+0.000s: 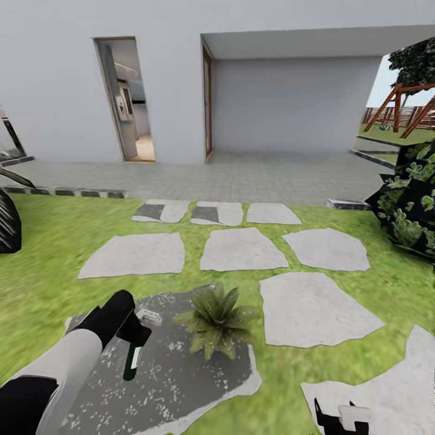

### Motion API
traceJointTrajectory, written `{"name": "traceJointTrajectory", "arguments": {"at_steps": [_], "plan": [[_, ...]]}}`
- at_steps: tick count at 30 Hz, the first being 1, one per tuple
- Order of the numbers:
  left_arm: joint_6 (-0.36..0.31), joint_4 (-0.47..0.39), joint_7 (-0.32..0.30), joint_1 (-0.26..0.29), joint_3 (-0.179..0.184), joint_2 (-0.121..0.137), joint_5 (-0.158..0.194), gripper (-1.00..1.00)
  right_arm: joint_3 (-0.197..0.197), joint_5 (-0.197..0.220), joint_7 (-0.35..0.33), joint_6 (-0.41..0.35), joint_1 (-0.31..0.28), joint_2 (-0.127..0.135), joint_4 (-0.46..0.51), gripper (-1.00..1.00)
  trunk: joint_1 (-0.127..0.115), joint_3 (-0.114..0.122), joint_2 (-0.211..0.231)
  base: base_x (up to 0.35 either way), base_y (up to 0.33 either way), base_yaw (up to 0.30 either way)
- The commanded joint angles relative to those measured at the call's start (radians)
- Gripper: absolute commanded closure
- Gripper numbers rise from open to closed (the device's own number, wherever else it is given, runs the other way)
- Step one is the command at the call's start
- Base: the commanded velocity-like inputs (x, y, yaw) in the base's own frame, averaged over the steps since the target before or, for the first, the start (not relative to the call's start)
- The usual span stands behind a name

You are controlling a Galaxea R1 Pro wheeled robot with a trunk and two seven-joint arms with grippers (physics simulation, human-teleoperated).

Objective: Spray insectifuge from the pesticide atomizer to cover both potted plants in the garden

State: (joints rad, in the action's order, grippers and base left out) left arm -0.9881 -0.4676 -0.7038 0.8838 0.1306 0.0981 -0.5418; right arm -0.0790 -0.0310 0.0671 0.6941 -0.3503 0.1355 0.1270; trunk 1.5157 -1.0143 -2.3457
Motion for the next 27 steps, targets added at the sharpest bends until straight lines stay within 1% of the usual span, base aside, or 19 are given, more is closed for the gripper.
{"name": "traceJointTrajectory", "arguments": {"at_steps": [1, 5, 7, 8, 10, 12, 15, 20, 27], "plan": [[0.0, -0.002, -0.011, -0.001, 0.005, -0.003, -0.01, 1.0, -0.007, -0.003, -0.001, 0.004, -0.001, -0.001, -0.001, -1.0, 0.0, -0.001, 0.0, 0.088, 0.335, -0.269], [0.009, 0.0, -0.015, -0.002, 0.007, -0.014, -0.011, 1.0, -0.009, -0.002, -0.001, 0.004, -0.001, -0.002, -0.001, -1.0, 0.0, -0.001, 0.0, 0.091, 0.335, -0.286], [0.013, 0.003, -0.052, -0.002, 0.029, -0.012, -0.013, 1.0, -0.01, -0.001, -0.001, 0.004, -0.001, -0.002, -0.001, -1.0, 0.0, -0.001, 0.0, 0.093, 0.335, -0.294], [0.013, 0.004, -0.07, -0.002, 0.047, -0.008, -0.013, 1.0, -0.01, -0.001, -0.001, 0.004, -0.001, -0.002, -0.002, -1.0, 0.0, -0.001, 0.0, 0.093, 0.335, -0.294], [0.014, 0.004, -0.125, -0.004, 0.112, -0.003, -0.017, 1.0, -0.01, -0.001, 0.0, 0.004, -0.001, -0.002, -0.003, -1.0, 0.0, -0.001, 0.0, 0.093, 0.335, -0.295], [0.014, 0.006, -0.148, -0.004, 0.147, -0.001, -0.019, 1.0, -0.01, -0.001, -0.001, 0.004, -0.001, -0.002, -0.003, -1.0, 0.0, -0.001, 0.0, 0.093, 0.335, -0.296], [0.013, 0.008, -0.157, -0.005, 0.161, -0.001, -0.019, 1.0, -0.01, -0.001, -0.001, 0.004, 0.0, -0.002, -0.003, -1.0, 0.0, -0.001, 0.0, 0.091, 0.335, -0.296], [0.013, 0.012, -0.16, -0.005, 0.168, -0.007, -0.017, 1.0, -0.009, -0.001, -0.001, 0.004, -0.001, -0.003, -0.003, -1.0, 0.0, -0.001, 0.0, 0.121, 0.333, -0.29], [0.014, 0.013, -0.16, -0.008, 0.17, -0.009, -0.017, 1.0, -0.009, -0.001, -0.001, 0.004, -0.001, -0.006, -0.001, -1.0, 0.0, -0.001, 0.0, 0.086, 0.326, -0.056]]}}
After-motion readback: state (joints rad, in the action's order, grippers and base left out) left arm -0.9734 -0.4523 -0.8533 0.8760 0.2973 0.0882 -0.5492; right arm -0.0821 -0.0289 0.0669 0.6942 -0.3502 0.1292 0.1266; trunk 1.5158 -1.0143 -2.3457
